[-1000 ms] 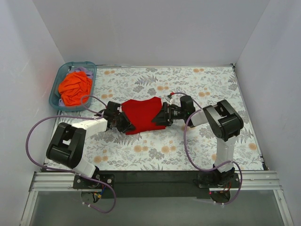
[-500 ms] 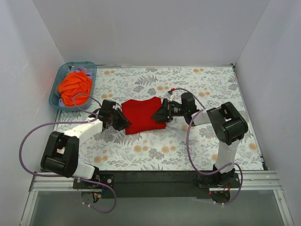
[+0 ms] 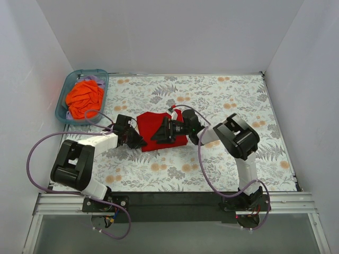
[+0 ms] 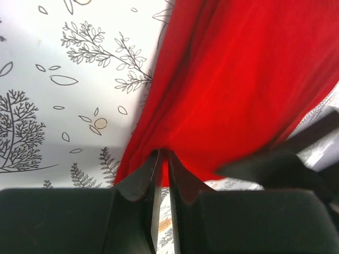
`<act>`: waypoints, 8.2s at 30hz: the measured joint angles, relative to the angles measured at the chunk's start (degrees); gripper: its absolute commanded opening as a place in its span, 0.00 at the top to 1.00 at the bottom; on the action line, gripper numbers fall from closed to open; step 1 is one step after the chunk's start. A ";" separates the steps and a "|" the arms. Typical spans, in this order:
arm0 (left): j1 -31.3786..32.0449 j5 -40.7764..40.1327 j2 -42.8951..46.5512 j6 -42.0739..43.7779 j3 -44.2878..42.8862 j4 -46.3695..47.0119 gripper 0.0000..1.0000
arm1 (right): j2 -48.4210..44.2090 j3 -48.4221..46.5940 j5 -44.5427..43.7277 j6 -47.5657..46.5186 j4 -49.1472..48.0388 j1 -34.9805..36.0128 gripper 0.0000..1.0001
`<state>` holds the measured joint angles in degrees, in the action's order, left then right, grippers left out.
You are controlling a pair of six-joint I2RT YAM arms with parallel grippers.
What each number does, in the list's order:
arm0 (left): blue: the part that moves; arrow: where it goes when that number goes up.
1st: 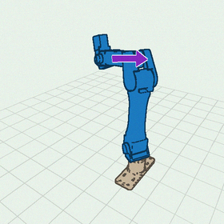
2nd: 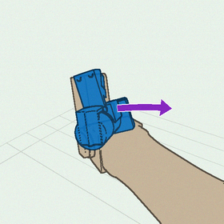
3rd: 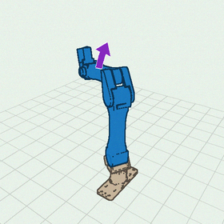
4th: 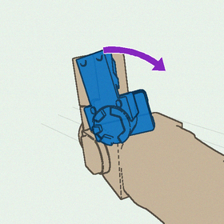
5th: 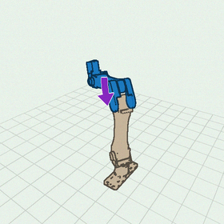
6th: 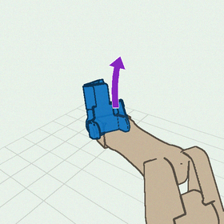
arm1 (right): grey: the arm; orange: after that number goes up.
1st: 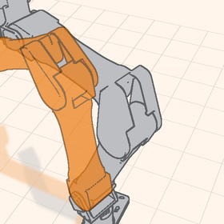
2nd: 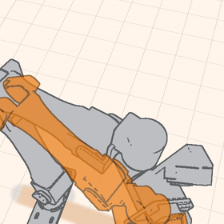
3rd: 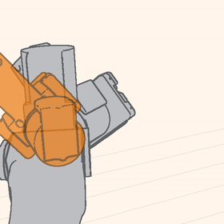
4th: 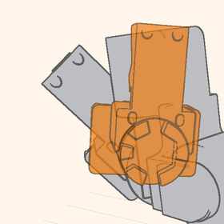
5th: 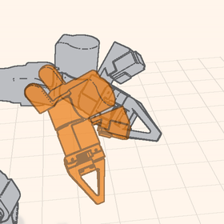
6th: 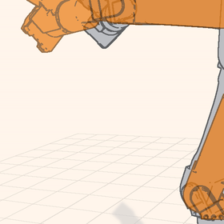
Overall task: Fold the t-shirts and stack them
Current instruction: Neatly place the folded tshirt to the corner, then reset both grippers
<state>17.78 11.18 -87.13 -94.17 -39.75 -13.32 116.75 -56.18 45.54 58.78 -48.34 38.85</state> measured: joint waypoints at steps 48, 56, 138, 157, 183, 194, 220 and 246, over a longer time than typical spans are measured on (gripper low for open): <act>-6.10 -7.50 -19.50 12.76 -28.02 -1.29 0.61 | 7.74 -21.57 -8.57 -13.05 24.44 -18.29 0.02; -6.21 -18.69 5.35 19.98 -18.86 -3.96 0.46 | -16.15 -7.58 -15.52 -22.75 35.60 -18.60 0.02; -6.34 -26.12 17.31 22.36 -2.01 -7.69 0.38 | -10.58 -22.99 -55.45 -61.18 56.83 -32.50 0.34; -6.34 -24.63 17.20 22.38 -2.01 -7.69 0.38 | 2.40 -26.27 -62.93 -71.06 58.40 -24.33 0.46; -6.34 -24.65 12.92 22.40 -2.01 -7.72 0.38 | 21.42 -46.34 -84.26 -90.79 52.98 -24.55 0.99; -6.32 -24.70 10.05 22.40 -2.01 -7.72 0.38 | 25.62 -50.66 -86.53 -95.23 49.42 -27.61 0.82; -6.32 -20.28 34.27 21.44 -7.69 -16.98 0.15 | -30.51 -29.31 -76.19 -66.84 76.94 -18.32 0.04; -4.94 -29.20 55.69 12.83 -15.76 -41.53 0.12 | -98.77 11.85 -69.29 -49.96 80.96 -18.49 0.01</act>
<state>12.84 -18.02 -31.44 -81.34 -55.51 -54.85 17.98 -44.34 -23.75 8.82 32.62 20.36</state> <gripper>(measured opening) 0.882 0.984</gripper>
